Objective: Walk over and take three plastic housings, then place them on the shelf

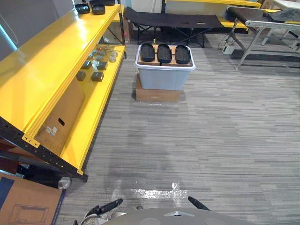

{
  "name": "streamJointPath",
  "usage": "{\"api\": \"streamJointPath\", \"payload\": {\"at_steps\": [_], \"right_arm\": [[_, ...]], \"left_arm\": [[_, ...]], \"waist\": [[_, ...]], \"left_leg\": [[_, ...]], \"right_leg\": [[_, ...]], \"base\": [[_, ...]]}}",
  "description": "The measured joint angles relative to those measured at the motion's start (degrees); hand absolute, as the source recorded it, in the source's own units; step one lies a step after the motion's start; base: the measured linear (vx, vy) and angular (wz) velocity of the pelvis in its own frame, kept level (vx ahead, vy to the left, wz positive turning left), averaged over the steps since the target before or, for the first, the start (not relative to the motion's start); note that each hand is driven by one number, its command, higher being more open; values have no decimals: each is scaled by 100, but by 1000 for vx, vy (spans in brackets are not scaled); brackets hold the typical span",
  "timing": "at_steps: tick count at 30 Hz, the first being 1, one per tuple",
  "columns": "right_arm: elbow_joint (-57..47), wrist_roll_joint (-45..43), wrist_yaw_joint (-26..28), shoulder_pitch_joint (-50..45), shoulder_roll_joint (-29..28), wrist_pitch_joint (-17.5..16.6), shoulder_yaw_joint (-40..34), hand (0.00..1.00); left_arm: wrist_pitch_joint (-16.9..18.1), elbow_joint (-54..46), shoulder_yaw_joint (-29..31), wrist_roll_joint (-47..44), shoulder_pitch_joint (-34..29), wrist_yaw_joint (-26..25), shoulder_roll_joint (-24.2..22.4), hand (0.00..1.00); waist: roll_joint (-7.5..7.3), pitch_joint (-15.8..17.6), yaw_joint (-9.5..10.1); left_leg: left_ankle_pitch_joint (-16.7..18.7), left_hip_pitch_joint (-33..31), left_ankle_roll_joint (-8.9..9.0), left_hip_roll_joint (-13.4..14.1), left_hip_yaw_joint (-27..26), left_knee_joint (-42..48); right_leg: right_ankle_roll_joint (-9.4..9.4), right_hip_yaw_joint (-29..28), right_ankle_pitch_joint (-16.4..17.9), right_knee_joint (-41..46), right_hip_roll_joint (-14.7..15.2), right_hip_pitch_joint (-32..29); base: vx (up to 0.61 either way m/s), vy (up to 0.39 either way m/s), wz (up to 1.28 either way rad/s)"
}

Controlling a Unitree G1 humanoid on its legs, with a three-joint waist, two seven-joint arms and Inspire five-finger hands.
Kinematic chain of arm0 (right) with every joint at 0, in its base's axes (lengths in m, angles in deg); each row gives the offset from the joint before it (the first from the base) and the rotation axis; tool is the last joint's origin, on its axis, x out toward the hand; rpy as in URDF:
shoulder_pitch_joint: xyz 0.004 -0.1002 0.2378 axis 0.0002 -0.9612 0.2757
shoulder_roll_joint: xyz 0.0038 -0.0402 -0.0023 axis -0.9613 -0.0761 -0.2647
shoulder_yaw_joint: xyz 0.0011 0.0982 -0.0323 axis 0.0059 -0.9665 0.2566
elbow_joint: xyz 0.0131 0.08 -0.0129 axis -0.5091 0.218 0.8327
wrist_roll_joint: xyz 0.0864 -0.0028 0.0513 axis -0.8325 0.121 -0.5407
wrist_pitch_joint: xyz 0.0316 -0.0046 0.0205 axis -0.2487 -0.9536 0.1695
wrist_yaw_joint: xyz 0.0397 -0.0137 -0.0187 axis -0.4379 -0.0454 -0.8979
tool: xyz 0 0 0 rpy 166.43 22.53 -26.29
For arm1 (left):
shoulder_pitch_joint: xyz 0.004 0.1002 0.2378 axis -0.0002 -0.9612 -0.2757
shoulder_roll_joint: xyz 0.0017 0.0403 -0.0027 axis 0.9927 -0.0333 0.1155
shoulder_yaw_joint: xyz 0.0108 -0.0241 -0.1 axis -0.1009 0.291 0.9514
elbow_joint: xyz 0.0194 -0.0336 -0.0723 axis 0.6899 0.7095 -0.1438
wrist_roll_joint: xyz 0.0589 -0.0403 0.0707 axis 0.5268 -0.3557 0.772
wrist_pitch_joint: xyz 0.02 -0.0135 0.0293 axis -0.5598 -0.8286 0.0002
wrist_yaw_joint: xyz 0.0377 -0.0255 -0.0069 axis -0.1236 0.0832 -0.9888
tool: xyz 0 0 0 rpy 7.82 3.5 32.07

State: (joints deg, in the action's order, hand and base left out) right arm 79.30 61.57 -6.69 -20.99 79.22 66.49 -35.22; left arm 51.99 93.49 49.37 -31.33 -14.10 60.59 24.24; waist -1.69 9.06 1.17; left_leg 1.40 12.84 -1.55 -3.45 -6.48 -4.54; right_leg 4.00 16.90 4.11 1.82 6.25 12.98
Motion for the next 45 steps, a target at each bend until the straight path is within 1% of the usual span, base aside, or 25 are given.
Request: {"api": "streamJointPath", "payload": {"at_steps": [1, 3, 4, 6, 8, 13, 17, 22, 26, 28, 30, 35, 40, 41, 42, 43, 44, 45], "right_arm": [[-209, 22, 6, 85, 4, -204, 39, 100], [-345, 95, 12, 173, 9, -375, 68, 100], [-507, 179, 55, 256, 26, -554, 126, 100], [-646, 175, 104, 352, 56, -720, 229, 100], [-694, 163, 116, 409, 90, -818, 336, 100], [-698, 87, 105, 416, 49, -833, 553, 100], [-681, -253, 92, 358, 6, -824, 552, 100], [-649, -233, 97, 284, -114, -861, 420, 100], [-541, -273, 107, 94, -246, -921, 355, 100], [-519, -359, 105, -1, -296, -928, 357, 100], [-518, -409, 108, -45, -301, -943, 358, 100], [-493, -501, 114, -94, -304, -1047, 360, 100], [-490, -701, 154, -75, -304, -1047, 361, 100], [-491, -698, 161, -56, -303, -1047, 360, 100], [-499, -730, 109, -10, -302, -1048, 356, 100], [-508, -821, 13, 49, -304, -1049, 314, 100], [-536, -995, -41, 56, -303, -1049, 302, 100], [-562, -1236, -114, 79, -301, -1077, 248, 100]], "left_arm": [[60, -298, -42, -130, 34, 1, -56, 100], [83, -430, -62, -214, 64, 16, -88, 100], [104, -552, -205, -302, 107, 49, -85, 100], [176, -702, -291, -407, 110, 88, -98, 100], [221, -710, -381, -430, 154, 129, -100, 100], [193, -710, -451, -464, 212, 170, -129, 100], [176, -698, -449, -408, 201, 144, -218, 100], [334, -693, -392, -706, 31, 161, -266, 100], [336, -649, -368, -684, -12, 140, -265, 100], [407, -584, -259, -684, -35, 124, -288, 100], [486, -584, -211, -685, -61, 138, -306, 100], [497, -586, -212, -690, -69, 164, -296, 100], [518, -608, -224, -657, -68, 179, -295, 100], [563, -662, -250, -661, -99, 217, -295, 100], [570, -837, -276, -663, -175, 266, -295, 100], [564, -1034, -355, -657, -230, 335, -293, 100], [554, -1133, -418, -648, -240, 376, -270, 100], [536, -1272, -449, -625, -224, 454, -255, 100]], "waist": [[13, 58, 5], [33, 81, -1], [52, 88, -7], [60, 104, -8], [61, 104, -9], [34, 120, -8], [44, 187, -32], [42, 219, -139], [35, 222, -130], [34, 223, -133], [28, 222, -133], [6, 213, -136], [0, 211, -129], [-2, 213, -123], [-1, 216, -93], [-20, 228, -77], [-44, 242, -68], [-86, 268, -74]], "left_leg": [[-35, 6, -2, -17, 18, -25], [-59, -10, -17, -25, 24, -33], [-82, -43, -25, -27, 26, -51], [-102, -69, -44, -27, 27, -54], [-109, -75, -52, -27, 31, -55], [-111, -106, -56, -40, 73, -55], [-103, -30, -43, -58, 58, -53], [-95, -28, -30, -52, 23, -55], [-93, -28, -27, -43, -18, -57], [-93, -27, -26, -39, -71, -57], [-92, -26, -26, -39, -101, -57], [-91, -30, -25, -38, -156, -58], [-85, -27, -22, -35, -174, -57], [-56, -28, 7, -35, -190, -55], [-27, -42, 2, -37, -232, -52], [13, -60, -47, -71, -255, -36], [64, -69, -122, -100, -269, -27], [158, -151, -205, -112, -353, 98]], "right_leg": [[2, 11, -1, 9, 19, -3], [4, 17, -3, 9, 27, -13], [5, 24, -4, 20, 31, -54], [6, 34, -4, 16, 30, -83], [6, 45, -3, 1, 30, -89], [23, 100, -20, -47, 30, -71], [52, 114, -41, -106, 40, 33], [53, 92, -42, -108, 39, 27], [61, 61, -48, -105, 33, 21], [81, 13, -61, -107, 32, 5], [86, -8, -73, -115, 31, 0], [87, -61, -136, -200, 18, 7], [86, -75, -136, -187, 18, -2], [76, -89, -126, -144, 26, -24], [52, -125, -36, 68, 62, -154], [97, -146, 160, 477, 154, -365], [146, -136, 280, 742, 231, -477], [155, -88, 390, 1263, 349, -725]], "base": [[-48, 6, 4], [-90, 8, 3], [-104, 5, 1], [-69, -1, 1], [-32, -2, 3], [19, -2, 5], [19, 0, 1], [-14, -4, -2], [-45, -5, -5], [-46, 3, -10], [-37, 8, -8], [-35, 6, -6], [-1, 0, -1], [-7, 11, -10], [0, 40, -12], [7, 51, -7], [11, 50, 8], [1, 66, -2]]}}
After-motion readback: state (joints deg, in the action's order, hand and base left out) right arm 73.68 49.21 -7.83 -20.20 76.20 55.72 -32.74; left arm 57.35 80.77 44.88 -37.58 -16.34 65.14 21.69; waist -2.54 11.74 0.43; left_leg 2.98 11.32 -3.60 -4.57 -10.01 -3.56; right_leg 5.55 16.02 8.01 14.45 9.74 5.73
